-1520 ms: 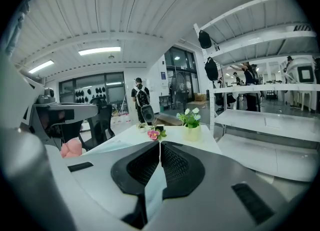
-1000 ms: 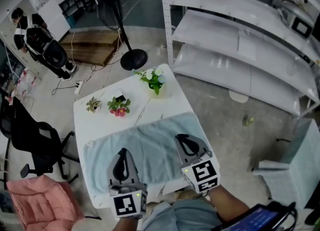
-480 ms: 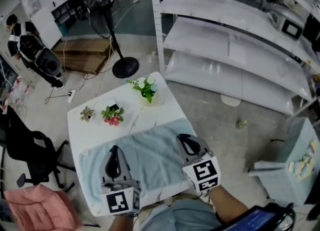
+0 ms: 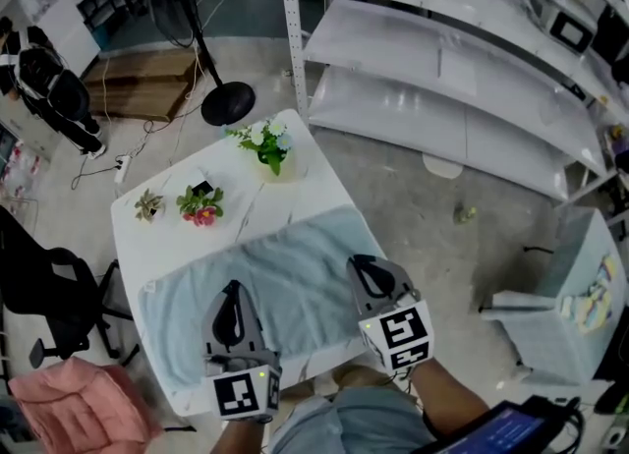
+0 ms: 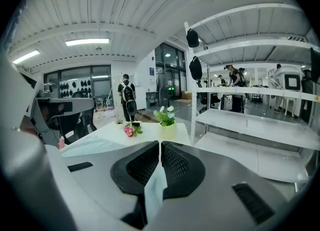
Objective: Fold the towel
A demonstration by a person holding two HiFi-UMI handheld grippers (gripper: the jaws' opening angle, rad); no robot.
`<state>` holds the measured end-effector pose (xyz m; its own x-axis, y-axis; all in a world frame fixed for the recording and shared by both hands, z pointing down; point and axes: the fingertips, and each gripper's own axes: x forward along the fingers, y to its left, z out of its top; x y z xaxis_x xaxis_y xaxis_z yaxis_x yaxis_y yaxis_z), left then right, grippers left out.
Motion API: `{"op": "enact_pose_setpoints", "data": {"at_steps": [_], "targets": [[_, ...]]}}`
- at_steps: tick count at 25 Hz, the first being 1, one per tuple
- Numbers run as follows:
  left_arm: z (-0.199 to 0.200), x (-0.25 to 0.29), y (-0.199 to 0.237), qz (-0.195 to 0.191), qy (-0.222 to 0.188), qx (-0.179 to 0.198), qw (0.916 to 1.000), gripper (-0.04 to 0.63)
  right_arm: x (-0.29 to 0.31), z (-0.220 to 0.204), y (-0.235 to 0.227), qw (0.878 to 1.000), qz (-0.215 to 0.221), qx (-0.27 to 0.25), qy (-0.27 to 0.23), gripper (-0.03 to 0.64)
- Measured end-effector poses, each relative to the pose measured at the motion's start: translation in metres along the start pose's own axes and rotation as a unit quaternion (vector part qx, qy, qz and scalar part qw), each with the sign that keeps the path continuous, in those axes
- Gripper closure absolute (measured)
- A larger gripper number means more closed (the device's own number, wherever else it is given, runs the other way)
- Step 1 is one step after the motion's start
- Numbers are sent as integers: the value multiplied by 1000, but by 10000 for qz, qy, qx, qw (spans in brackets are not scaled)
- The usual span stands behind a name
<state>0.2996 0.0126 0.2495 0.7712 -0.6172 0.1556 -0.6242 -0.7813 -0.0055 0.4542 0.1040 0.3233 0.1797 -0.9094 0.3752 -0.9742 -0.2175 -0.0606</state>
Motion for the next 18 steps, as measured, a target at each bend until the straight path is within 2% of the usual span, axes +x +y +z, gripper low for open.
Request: {"op": "enact_pose_setpoints", "data": {"at_steps": [12, 18], "targets": [[10, -3, -15, -125, -171, 170, 9996, 591, -10, 9, -8, 9998, -78, -28, -160, 583], [-1, 5, -24, -269, -11, 134, 9995, 591, -14, -6, -22, 9996, -278, 90, -32, 580]]}}
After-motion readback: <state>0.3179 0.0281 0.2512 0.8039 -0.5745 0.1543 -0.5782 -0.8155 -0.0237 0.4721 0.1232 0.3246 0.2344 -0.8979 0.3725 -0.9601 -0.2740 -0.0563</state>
